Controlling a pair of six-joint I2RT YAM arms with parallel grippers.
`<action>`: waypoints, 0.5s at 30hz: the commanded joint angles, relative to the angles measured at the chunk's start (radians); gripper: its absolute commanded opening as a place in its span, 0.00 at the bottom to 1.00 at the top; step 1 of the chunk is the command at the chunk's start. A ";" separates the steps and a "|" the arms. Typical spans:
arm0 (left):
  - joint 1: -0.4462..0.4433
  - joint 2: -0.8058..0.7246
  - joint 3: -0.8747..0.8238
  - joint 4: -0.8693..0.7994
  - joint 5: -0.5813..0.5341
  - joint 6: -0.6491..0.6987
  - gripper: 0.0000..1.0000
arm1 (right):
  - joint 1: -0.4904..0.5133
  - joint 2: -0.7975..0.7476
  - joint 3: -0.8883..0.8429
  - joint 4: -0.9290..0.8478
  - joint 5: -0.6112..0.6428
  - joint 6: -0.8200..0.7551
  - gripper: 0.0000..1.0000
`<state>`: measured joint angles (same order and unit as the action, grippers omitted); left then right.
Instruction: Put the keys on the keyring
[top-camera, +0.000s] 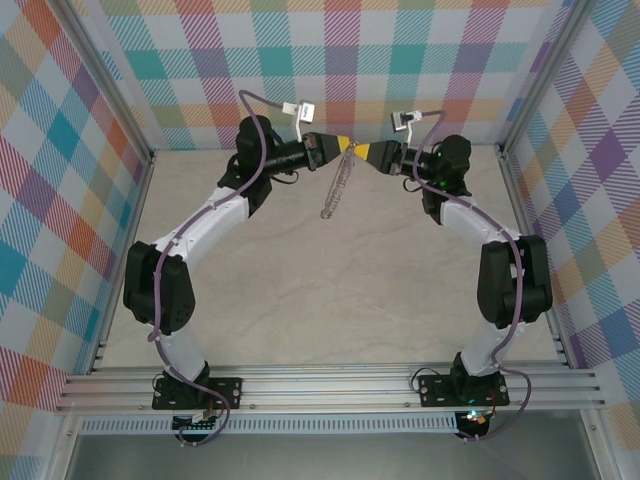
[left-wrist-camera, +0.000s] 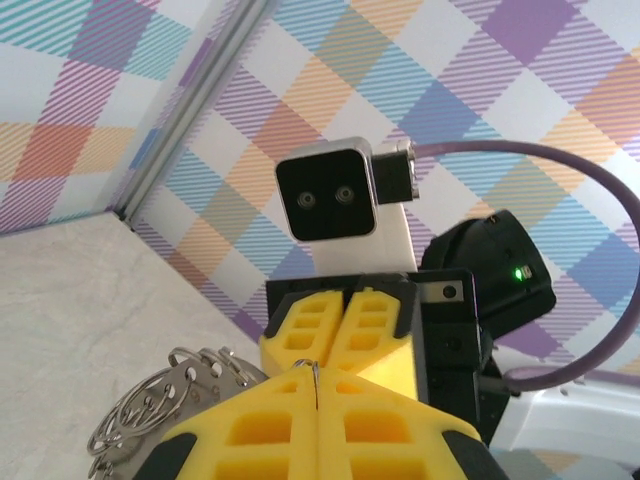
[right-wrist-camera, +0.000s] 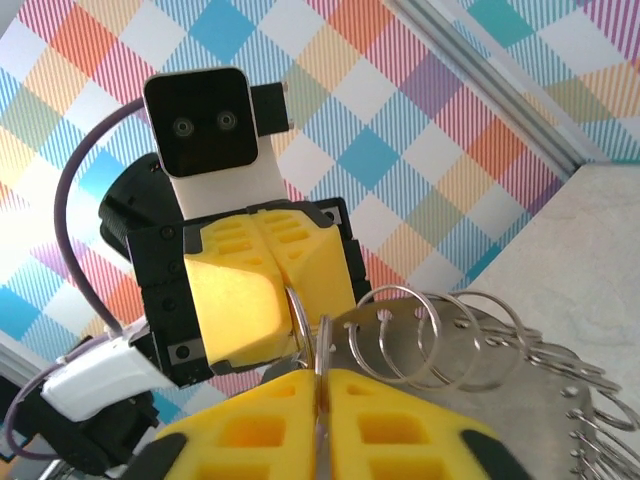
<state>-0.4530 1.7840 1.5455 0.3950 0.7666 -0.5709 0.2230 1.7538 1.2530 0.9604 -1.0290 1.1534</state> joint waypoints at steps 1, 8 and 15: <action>-0.022 -0.049 -0.029 0.169 -0.083 -0.066 0.00 | 0.015 0.017 -0.025 0.137 0.046 0.097 0.21; -0.028 -0.057 -0.052 0.204 -0.124 -0.088 0.00 | 0.010 -0.030 -0.085 0.120 0.057 0.092 0.28; -0.032 -0.064 -0.060 0.230 -0.131 -0.101 0.00 | 0.009 -0.123 -0.139 0.039 0.057 0.016 0.33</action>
<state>-0.4698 1.7775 1.4872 0.5320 0.6483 -0.6563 0.2306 1.6966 1.1191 0.9966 -0.9764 1.2190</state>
